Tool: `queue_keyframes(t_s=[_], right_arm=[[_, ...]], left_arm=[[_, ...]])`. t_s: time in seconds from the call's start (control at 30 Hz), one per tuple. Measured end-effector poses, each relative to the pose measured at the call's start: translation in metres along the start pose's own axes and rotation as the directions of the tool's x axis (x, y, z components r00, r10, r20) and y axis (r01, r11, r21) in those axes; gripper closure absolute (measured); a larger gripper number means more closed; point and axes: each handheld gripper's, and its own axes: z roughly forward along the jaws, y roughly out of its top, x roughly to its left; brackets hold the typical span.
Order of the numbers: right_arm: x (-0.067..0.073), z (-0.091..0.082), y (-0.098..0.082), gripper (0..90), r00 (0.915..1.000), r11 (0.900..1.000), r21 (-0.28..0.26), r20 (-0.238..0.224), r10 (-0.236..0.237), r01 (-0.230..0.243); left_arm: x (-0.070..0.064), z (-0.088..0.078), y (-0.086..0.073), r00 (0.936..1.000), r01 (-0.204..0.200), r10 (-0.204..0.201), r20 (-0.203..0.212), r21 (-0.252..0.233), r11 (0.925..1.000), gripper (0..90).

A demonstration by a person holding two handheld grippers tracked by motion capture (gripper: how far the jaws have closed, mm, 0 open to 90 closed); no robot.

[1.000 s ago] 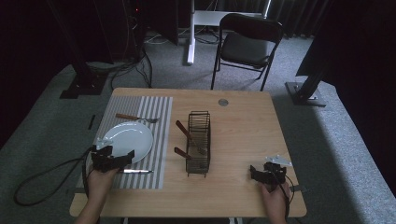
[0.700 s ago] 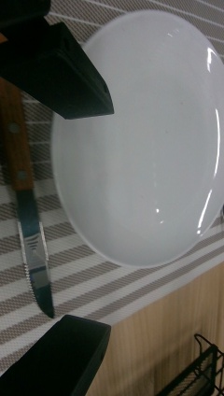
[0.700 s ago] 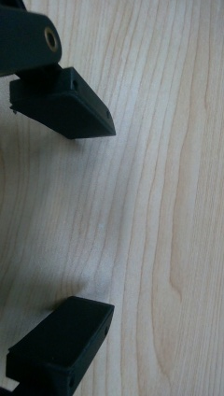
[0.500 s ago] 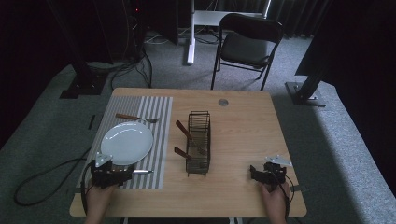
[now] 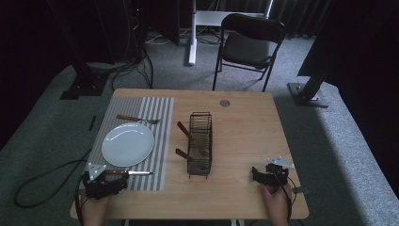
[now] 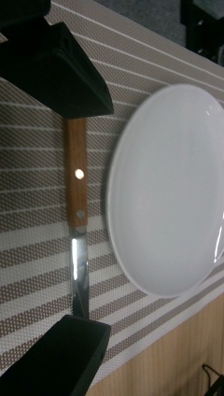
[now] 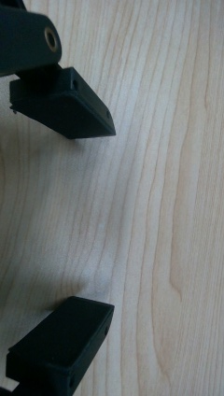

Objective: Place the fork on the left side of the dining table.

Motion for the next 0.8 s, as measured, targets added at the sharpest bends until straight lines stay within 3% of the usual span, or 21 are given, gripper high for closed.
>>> queue_keyframes(t_s=[0.27,0.37,0.63,0.8], right_arm=[[0.000,0.000,0.000,12.6,1.0000,1.000,0.000,0.000,0.000,0.000],[0.000,0.000,0.000,12.7,1.0000,1.000,0.000,0.000,0.000,0.000],[0.000,0.000,0.000,12.7,1.0000,1.000,0.000,0.000,0.000,0.000],[0.000,0.000,0.000,12.6,1.0000,1.000,0.000,0.000,0.000,0.000]], left_arm=[[0.008,-0.001,-0.016,0.9990,0.031,-0.031,-0.033,0.021,0.9993,0.0],[0.009,-0.001,-0.019,0.9978,0.013,-0.012,-0.066,0.024,0.9996,0.0],[0.015,0.008,-0.018,0.9917,0.045,-0.035,-0.124,0.077,0.9960,0.0],[0.016,0.014,-0.019,0.9911,0.049,-0.037,-0.128,0.090,0.9947,0.0]])
